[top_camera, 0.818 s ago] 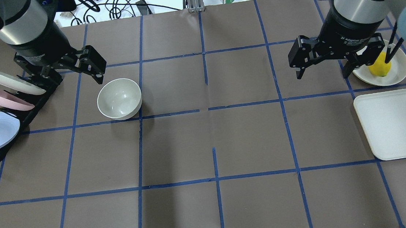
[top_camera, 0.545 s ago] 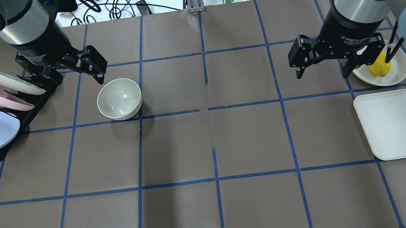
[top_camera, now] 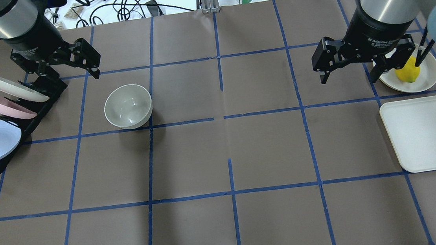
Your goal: Place bowl and put lemon in it
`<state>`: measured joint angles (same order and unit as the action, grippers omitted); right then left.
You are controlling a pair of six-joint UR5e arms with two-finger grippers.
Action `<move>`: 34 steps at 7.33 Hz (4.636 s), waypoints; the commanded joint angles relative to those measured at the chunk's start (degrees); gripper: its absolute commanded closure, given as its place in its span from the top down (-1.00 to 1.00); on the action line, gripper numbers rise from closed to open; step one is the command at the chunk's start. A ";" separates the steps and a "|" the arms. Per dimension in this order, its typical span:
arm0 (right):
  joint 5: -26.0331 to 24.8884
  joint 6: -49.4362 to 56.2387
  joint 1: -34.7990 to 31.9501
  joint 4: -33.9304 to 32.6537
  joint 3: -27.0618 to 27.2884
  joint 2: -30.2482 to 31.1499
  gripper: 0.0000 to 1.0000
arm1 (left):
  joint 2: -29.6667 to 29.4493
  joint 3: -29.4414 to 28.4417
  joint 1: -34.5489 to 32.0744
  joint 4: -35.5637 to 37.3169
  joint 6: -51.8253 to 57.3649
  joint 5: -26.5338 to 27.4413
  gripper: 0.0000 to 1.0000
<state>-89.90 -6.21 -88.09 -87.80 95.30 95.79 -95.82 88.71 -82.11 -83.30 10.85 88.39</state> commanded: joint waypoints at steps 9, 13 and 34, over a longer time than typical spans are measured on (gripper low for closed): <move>-7.19 30.73 22.43 -37.32 -0.46 -30.81 1.00 | -20.64 12.53 6.44 29.60 9.10 -4.86 0.09; -8.80 31.26 23.57 -40.17 -0.46 -34.96 1.00 | -20.55 13.06 6.35 28.81 9.10 -6.12 -1.00; 4.88 -17.12 -10.68 -30.22 -0.99 -21.96 -1.00 | 2.01 3.86 -7.73 2.04 -13.31 0.91 1.00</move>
<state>-88.20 -17.85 -96.18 -115.89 94.23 73.93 -97.45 94.89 -91.50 -76.37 -3.46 88.00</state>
